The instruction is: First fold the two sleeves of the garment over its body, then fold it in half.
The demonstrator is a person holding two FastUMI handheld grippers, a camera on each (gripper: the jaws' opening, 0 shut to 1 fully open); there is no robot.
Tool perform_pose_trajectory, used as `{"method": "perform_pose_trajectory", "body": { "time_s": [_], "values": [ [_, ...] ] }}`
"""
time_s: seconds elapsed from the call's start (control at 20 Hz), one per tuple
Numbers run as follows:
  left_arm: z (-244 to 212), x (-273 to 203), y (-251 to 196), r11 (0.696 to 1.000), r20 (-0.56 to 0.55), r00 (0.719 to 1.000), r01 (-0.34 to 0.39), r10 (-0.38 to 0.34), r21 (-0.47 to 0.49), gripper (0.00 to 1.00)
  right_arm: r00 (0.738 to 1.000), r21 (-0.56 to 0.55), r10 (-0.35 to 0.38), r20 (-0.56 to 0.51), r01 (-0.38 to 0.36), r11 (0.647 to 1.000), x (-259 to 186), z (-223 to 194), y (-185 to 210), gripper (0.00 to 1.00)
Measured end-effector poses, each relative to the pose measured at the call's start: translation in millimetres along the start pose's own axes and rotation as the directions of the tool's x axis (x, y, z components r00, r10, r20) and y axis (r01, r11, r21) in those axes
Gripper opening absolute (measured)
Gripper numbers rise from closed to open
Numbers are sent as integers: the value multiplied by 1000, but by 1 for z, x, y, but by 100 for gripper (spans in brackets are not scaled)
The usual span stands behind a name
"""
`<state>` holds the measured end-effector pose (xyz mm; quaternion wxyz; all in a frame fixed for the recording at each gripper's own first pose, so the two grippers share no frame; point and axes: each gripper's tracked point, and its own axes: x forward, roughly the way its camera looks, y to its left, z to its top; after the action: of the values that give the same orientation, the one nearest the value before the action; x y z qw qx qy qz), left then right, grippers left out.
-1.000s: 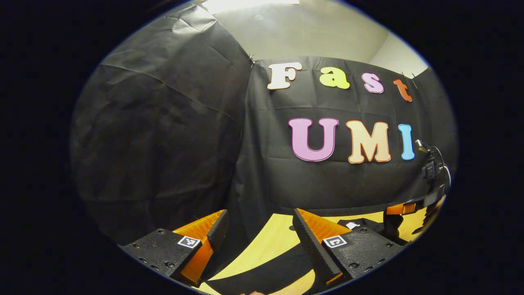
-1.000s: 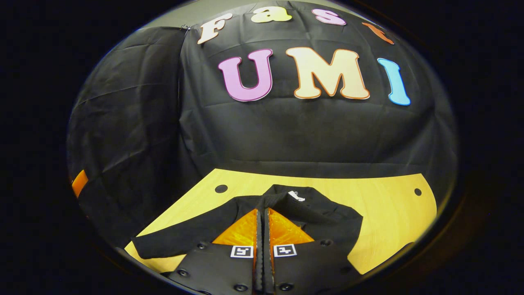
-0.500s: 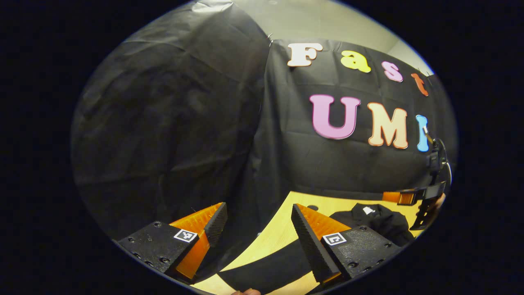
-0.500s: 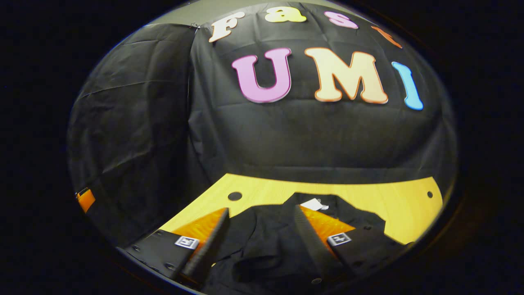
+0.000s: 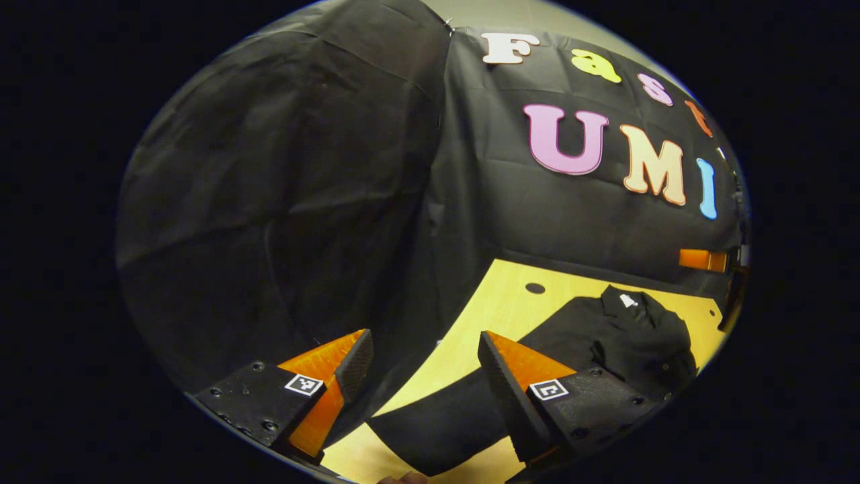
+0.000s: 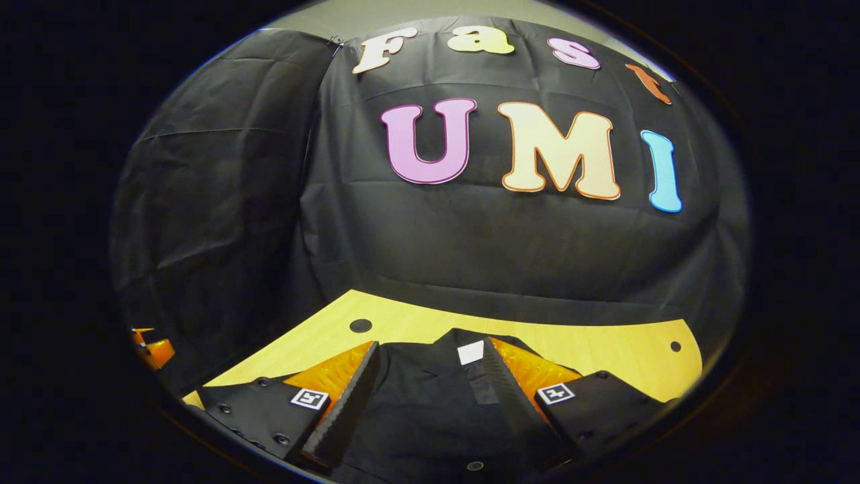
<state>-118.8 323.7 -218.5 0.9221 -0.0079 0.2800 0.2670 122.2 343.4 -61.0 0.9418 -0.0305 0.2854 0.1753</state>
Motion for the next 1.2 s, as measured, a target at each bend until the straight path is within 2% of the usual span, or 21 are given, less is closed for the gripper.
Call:
{"method": "perform_pose_trajectory", "body": {
  "time_s": [0.05,0.5,0.6,0.65,0.7,0.95,1.05,1.2],
  "values": [
    [-10,2,-1,1000,-19,1000,1,-1,5,96,1000,-8,-3,-2,3,1000,-2,-1,-2,96],
    [-78,10,1,999,-182,983,-17,11,-29,96,997,-36,-48,-52,46,998,-20,-19,-28,97],
    [-91,12,4,999,-216,976,-28,19,-42,96,997,-29,-53,-59,51,998,-22,-22,-32,97],
    [-100,12,4,998,-240,970,-33,20,-50,92,997,-26,-56,-61,55,998,-24,-22,-34,97],
    [-106,12,5,998,-258,966,-38,23,-54,96,996,-25,-59,-63,58,998,-25,-23,-35,96],
    [-139,13,9,996,-329,943,-63,40,-60,96,995,-26,-73,-65,72,997,-31,-27,-42,97],
    [-148,13,11,996,-345,937,-74,55,-43,96,995,-23,-76,-67,75,997,-33,-29,-43,97],
    [-149,13,11,998,-325,944,-66,64,5,95,995,-21,-82,-63,81,996,-38,-28,-46,97]
  ]
}}
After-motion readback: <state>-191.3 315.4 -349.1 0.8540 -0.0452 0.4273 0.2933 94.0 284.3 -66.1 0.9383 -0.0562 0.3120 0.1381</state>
